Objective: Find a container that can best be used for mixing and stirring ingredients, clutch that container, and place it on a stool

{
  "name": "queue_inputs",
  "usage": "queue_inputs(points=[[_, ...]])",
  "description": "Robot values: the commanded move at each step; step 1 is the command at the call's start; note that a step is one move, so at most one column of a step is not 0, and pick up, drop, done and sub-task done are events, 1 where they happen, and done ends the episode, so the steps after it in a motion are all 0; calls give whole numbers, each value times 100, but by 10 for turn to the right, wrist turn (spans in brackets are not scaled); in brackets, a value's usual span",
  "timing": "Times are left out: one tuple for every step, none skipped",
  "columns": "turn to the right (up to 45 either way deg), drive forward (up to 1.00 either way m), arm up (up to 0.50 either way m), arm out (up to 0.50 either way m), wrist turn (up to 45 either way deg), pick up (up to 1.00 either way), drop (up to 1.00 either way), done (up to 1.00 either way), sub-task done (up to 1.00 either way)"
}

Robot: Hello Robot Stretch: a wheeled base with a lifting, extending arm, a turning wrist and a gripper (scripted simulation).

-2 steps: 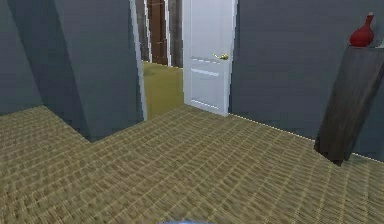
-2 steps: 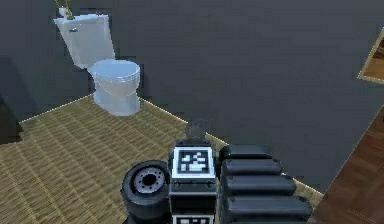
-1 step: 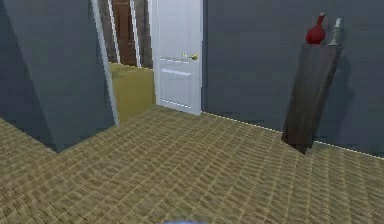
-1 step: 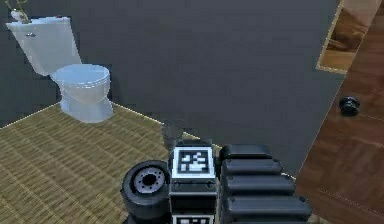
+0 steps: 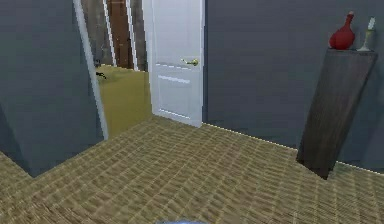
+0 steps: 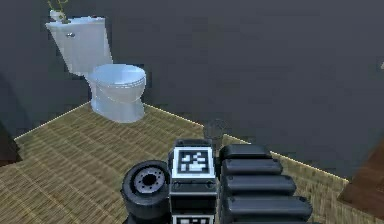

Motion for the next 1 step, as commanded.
queue_inputs(points=[[-390, 0, 0, 0, 0, 0, 0, 0, 0]])
